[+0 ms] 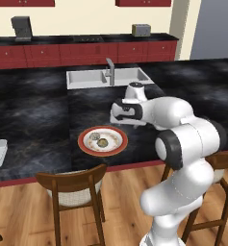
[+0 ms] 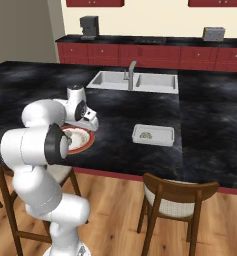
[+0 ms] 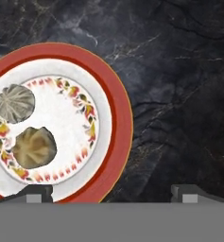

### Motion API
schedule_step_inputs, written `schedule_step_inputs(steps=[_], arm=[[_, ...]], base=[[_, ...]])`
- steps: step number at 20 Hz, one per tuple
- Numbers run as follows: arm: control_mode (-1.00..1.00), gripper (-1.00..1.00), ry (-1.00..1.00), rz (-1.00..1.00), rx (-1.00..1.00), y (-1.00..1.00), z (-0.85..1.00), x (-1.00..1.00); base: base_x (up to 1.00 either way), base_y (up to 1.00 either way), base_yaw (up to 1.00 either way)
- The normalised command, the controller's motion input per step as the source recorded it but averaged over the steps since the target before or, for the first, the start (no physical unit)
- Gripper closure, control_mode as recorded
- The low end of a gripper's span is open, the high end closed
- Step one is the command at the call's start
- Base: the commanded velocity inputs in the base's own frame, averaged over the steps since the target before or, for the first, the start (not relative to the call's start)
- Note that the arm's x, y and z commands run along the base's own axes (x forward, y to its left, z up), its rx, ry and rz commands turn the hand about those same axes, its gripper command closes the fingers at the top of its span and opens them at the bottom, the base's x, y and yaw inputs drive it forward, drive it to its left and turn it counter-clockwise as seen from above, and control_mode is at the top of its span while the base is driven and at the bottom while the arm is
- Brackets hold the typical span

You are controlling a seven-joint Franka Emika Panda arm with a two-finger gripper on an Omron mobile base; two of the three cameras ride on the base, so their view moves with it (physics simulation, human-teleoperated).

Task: Place two dumplings into each of the tupperware containers and then place the containers in the fridge.

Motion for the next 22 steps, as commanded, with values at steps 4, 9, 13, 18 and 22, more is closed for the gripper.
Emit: schedule_step_inputs(steps=[4,9,13,18,22], arm=[[-1.00,-1.00,0.02,0.00,-0.03,0.78,-0.04,-0.01],[-1.00,-1.00,0.01,0.00,0.00,0.50,-0.20,-0.05],[-1.00,-1.00,0.00,0.01,0.00,0.40,-0.40,0.00],[-1.00,-1.00,0.00,0.07,0.00,0.10,-0.32,0.17],[-1.00,-1.00,0.00,0.05,0.00,0.12,-0.40,0.15]], base=[[0.00,0.00,0.00],[0.00,0.00,0.00],[0.00,0.00,0.00],[0.00,0.00,0.00],[0.00,0.00,0.00]])
